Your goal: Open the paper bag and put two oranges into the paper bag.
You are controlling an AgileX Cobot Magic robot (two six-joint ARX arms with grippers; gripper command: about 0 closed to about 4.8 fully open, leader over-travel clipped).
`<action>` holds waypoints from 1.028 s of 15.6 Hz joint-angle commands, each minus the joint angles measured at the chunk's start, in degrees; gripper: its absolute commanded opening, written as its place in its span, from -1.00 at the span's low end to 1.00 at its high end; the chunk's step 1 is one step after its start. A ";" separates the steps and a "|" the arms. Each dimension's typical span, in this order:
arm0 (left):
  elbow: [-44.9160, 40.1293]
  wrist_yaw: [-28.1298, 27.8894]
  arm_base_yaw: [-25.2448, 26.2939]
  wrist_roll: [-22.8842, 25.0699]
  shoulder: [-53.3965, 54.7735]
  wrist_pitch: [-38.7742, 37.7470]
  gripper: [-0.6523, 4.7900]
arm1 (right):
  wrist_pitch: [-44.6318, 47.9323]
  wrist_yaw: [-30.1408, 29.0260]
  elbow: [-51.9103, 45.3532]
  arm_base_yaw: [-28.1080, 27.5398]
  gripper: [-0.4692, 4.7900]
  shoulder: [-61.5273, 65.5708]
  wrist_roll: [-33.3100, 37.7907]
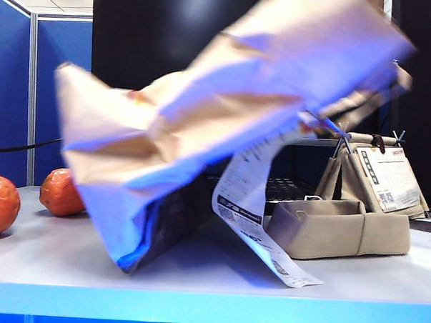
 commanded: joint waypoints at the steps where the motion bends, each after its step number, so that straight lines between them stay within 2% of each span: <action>1: 2.91 0.02 0.02 0.66 7.58 0.85 1.00 | 0.28 1.11 -13.25 -6.64 0.32 -5.03 1.75; 2: 3.13 -0.04 0.02 2.51 9.11 2.27 1.00 | 0.28 3.21 -20.13 -13.77 0.32 -7.74 0.81; 4: 3.34 -0.35 0.02 5.14 9.29 3.58 1.00 | 0.28 -2.56 -24.92 -26.27 0.32 -10.67 -2.32; 6: 3.32 -0.87 0.02 6.80 10.34 3.67 1.00 | 0.50 -15.02 -26.01 -44.13 0.32 -12.02 -10.45; 7: 3.32 -1.38 0.02 6.84 11.10 3.91 1.00 | 0.59 -20.76 -26.01 -48.83 0.32 -12.00 -12.74; 8: 3.32 -1.84 0.07 7.26 12.00 4.00 1.00 | 0.42 -29.86 -26.03 -52.98 0.32 -11.69 -13.57; 9: 3.32 -2.34 0.04 8.61 13.03 3.96 1.00 | 0.33 -38.64 -26.53 -56.33 0.32 -11.41 -13.90; 11: 3.32 -2.19 0.02 9.18 14.75 3.98 1.00 | 0.33 -45.99 -29.22 -59.74 0.32 -11.06 -15.21; 13: 3.32 -2.34 0.04 9.18 15.65 3.93 1.00 | 0.33 -53.53 -34.91 -60.04 0.32 -10.73 -15.17; 16: 3.32 -2.40 0.04 9.22 15.65 3.98 1.00 | 4.15 -57.27 -51.21 -60.06 0.32 -10.78 -15.17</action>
